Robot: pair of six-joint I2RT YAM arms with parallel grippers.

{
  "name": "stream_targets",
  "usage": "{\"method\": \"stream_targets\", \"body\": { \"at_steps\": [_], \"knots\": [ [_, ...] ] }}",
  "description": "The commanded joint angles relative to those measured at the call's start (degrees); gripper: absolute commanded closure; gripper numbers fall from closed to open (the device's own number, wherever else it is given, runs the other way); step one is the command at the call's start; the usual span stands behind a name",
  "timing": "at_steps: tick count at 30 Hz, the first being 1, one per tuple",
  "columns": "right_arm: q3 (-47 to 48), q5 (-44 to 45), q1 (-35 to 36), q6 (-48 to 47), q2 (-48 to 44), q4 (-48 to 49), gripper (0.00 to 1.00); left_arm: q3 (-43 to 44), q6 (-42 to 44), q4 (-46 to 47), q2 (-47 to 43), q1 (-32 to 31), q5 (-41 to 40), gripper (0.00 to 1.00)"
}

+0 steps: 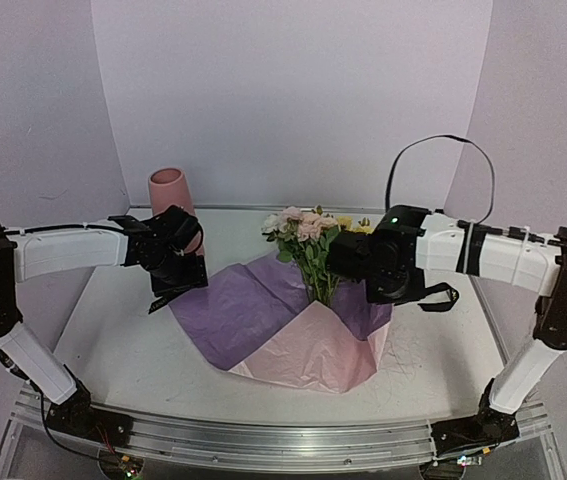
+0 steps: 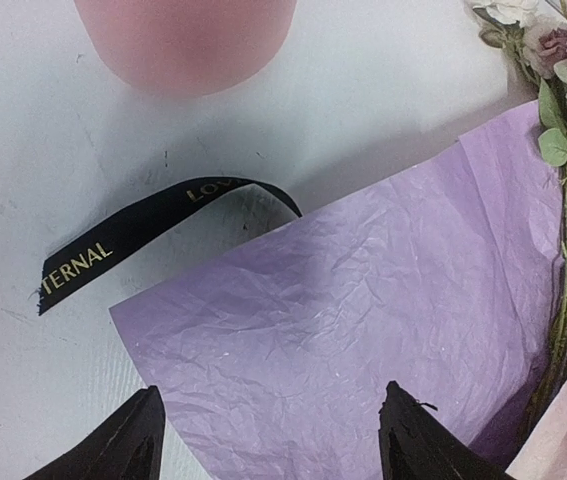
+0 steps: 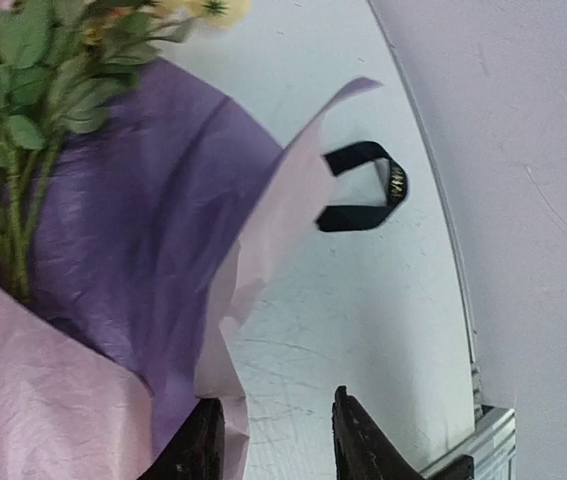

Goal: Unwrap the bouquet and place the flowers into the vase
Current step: Unfold the wrapping paper at the center of the board.

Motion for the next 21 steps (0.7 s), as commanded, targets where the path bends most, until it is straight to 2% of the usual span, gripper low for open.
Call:
{"method": "stream_targets", "body": {
  "at_steps": [1,5,9,14,16,18,21],
  "knots": [
    [-4.4,0.1,-4.4,5.1,-7.3,-5.3,0.42,4.1,1.8,-0.9,-2.5,-0.8,-3.4,0.25],
    [-4.0,0.3,-6.5,4.8,-10.8,-5.0,0.14,7.1,5.3,-1.0,0.3,-1.5,-0.7,0.25],
    [-1.0,1.0,-6.8,1.5,-12.3,-2.4,0.1,9.5,7.1,-0.5,2.1,-2.7,0.5,0.26],
    [0.5,-3.7,-6.9,-6.9,-13.4,7.0,0.08,13.3,10.3,1.3,5.0,-4.9,1.9,0.3],
    [2.9,-7.1,-7.2,-8.7,-12.4,8.6,0.08,14.7,11.3,1.7,6.3,-5.7,2.3,0.34],
    [6.0,-8.7,-7.2,-9.4,-10.6,8.3,0.07,16.1,12.1,2.0,7.4,-6.3,2.4,0.42],
    [9.9,-7.7,-7.5,-7.4,-8.5,4.0,0.04,17.4,12.6,2.3,8.8,-6.7,2.9,0.43]
  ]
}}
